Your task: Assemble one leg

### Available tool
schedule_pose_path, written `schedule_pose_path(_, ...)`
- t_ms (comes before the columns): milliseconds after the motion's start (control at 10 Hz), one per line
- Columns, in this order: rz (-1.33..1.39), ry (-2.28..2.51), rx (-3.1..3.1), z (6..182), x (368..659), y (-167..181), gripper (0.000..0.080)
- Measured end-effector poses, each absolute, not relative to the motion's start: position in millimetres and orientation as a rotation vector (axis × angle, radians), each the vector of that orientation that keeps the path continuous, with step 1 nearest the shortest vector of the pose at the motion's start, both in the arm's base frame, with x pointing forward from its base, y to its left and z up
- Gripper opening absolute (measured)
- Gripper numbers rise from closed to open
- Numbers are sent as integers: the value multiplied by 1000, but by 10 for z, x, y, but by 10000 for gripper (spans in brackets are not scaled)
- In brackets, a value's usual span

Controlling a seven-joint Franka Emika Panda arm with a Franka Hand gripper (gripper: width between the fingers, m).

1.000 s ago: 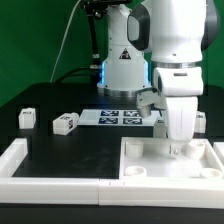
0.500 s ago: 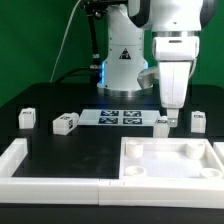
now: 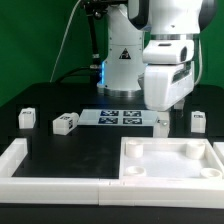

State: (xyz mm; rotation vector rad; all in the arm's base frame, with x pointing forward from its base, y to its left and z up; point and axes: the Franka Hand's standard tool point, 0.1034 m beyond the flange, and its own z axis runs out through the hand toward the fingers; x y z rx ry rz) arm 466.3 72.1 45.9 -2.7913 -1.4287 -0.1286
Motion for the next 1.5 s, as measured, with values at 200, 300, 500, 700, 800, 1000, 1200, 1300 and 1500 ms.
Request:
schedule_pose_path(200, -107, -895, -2971, 432, 4455, 803, 649)
schedule_pose_path(300, -92, -691, -3015, 429, 4396, 897, 649)
schedule_pose_path(500, -62, -328, -3052, 426, 4276, 1137, 649)
schedule_pose_path(700, -44, 12, -3045, 447, 4224, 1325, 649)
schedule_pose_path(800, -46, 39, -3041, 457, 4233, 1342, 649)
schedule_pose_path(1000, 6, 11, -3045, 437, 4207, 1324, 649)
schedule_pose_path(1200, 160, 4, -3049, 422, 4139, 1316, 649)
schedule_pose_path(1300, 275, 49, -3048, 412, 4094, 1353, 649)
schedule_pose_path(1500, 609, 60, -3016, 391, 3928, 1428, 649)
